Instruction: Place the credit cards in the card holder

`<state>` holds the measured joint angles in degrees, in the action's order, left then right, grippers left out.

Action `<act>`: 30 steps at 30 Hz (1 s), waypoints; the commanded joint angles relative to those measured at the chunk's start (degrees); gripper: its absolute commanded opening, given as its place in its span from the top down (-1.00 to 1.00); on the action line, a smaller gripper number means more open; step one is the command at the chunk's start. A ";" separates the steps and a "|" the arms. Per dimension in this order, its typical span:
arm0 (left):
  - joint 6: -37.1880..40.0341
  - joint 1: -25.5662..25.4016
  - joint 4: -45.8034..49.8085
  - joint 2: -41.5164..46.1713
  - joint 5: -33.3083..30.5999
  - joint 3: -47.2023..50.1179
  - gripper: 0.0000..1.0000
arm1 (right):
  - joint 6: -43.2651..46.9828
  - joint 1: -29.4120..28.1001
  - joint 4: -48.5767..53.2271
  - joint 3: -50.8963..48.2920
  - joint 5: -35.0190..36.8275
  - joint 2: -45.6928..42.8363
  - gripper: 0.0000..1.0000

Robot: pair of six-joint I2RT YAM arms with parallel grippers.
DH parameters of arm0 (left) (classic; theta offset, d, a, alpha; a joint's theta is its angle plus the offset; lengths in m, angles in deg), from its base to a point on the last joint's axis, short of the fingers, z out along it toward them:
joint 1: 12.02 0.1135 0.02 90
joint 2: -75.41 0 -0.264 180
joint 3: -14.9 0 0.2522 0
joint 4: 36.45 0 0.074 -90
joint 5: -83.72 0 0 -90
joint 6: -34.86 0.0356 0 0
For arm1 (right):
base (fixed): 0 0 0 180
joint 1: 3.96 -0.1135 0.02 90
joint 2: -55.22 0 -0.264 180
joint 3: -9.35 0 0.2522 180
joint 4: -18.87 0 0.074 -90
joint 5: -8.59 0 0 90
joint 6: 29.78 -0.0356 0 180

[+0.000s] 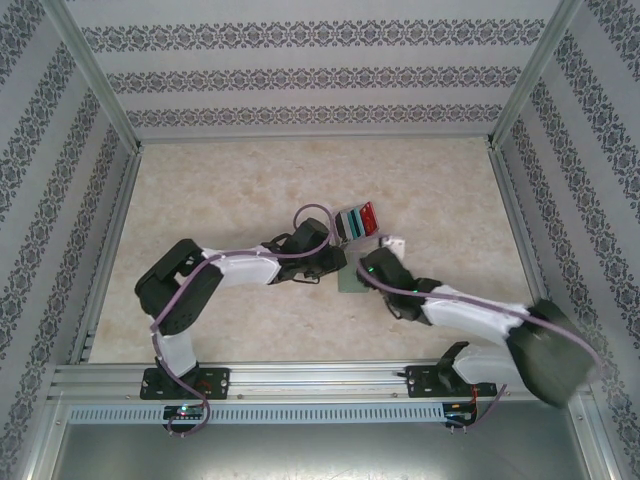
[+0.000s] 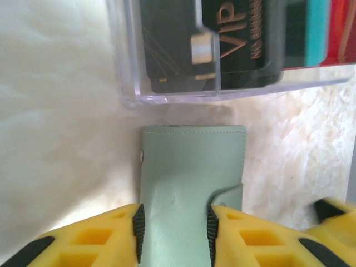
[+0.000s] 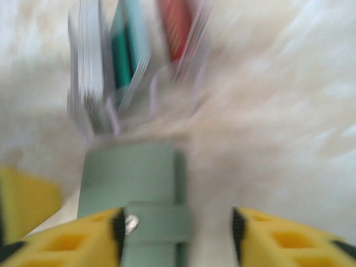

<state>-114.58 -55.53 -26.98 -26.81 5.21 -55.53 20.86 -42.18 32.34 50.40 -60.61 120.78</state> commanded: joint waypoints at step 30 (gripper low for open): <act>61.59 35.17 -44.42 16.20 -32.26 34.15 -1.00 | 36.03 34.88 -53.10 -6.45 -5.55 20.91 -0.96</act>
<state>-55.58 -22.18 -60.32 -11.64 -35.57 -22.57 58.61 -7.60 -15.68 43.73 -70.40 141.32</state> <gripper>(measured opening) 0.998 0.981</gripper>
